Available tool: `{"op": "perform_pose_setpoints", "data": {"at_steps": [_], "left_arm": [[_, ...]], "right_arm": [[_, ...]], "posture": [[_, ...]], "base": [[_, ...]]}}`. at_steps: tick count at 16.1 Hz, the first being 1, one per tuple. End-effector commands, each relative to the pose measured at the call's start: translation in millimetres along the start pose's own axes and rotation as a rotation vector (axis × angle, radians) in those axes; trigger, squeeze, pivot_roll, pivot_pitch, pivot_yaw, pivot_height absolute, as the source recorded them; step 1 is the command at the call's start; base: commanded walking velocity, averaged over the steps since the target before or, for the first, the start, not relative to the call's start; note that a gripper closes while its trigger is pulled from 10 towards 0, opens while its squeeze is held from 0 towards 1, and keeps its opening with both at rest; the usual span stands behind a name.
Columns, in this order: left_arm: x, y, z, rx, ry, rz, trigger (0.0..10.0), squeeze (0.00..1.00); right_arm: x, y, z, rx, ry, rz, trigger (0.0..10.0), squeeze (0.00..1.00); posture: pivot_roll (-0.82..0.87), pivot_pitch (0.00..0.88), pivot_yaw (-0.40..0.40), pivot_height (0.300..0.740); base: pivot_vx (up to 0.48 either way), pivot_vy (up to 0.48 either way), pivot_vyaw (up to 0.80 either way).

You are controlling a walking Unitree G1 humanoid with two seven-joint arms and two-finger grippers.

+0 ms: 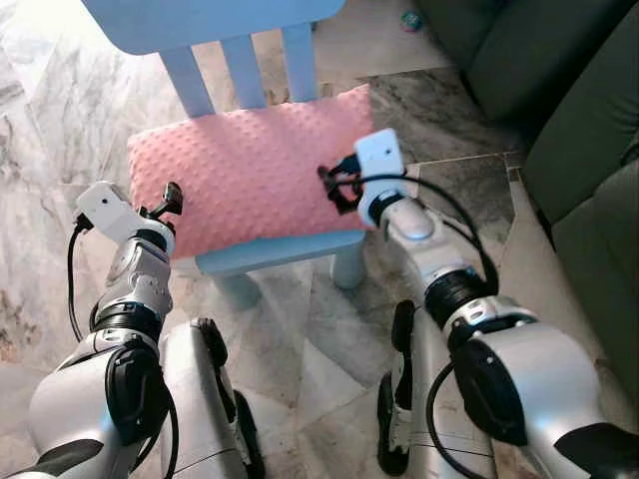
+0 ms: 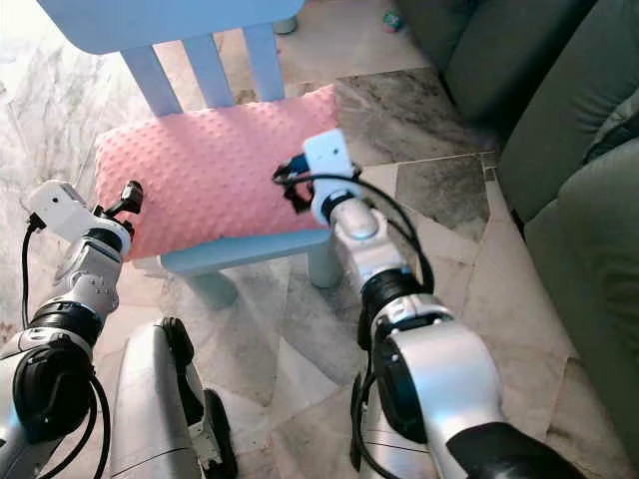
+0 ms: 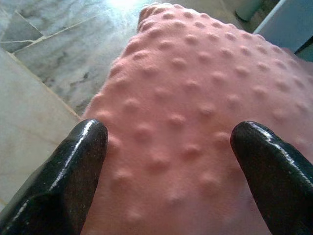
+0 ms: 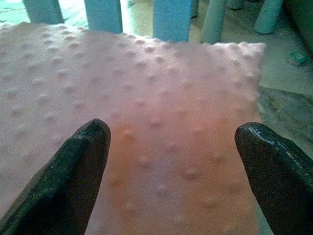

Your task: Move the pillow to the sofa

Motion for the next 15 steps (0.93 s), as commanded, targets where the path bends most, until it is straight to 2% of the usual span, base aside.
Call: {"op": "perform_pose_setpoints", "data": {"at_steps": [1,2,4,6,9,15], "left_arm": [[-1.6,16.4,1,-0.002,-0.001,0.044,10.0,0.0],[-1.3,20.0,6,0.001,-0.014,0.056,10.0,0.0],[-1.4,21.6,4,0.019,0.0,0.059,10.0,0.0],[-3.0,24.8,-5,0.054,0.043,0.059,10.0,0.0],[-4.0,19.8,-18,0.072,0.105,0.031,10.0,0.0],[-4.7,3.0,-32,0.11,0.16,-0.025,10.0,0.0]], "right_arm": [[-1.0,-7.2,-4,0.034,0.016,-0.035,10.0,0.0],[-3.2,-20.2,-7,0.053,0.034,-0.077,10.0,0.0],[-6.3,-26.1,-17,0.081,0.068,-0.095,10.0,0.0],[-10.9,-17.6,-38,0.119,0.134,-0.069,10.0,0.0],[-14.4,-4.2,-55,0.155,0.186,-0.052,10.0,0.0],[-15.4,0.7,-59,0.134,0.203,-0.035,10.0,0.0]], "posture": [[-0.1,0.46,0.046,0.481],[-0.1,0.458,0.045,0.481],[-0.1,0.46,0.046,0.481],[-0.1,0.454,0.051,0.481],[-0.08,0.464,0.062,0.481],[-0.09,0.485,0.072,0.481]], "base": [[0.0,0.0,0.0],[0.0,0.0,0.0],[0.0,0.0,0.0],[0.0,0.0,0.0],[0.0,0.0,0.0],[0.0,0.0,0.0]]}}
Point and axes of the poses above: a point about 5 cm out from each wrist's last joint towards the gripper, its own x axis pointing out of the wrist towards the gripper, its own z axis along the axis of the wrist's last joint, y = z × x, the point moved 6 cm from there along x, pointing out of the wrist towards the gripper, and after that the axes turned 4 degrees about x, right-handed, at the moved point
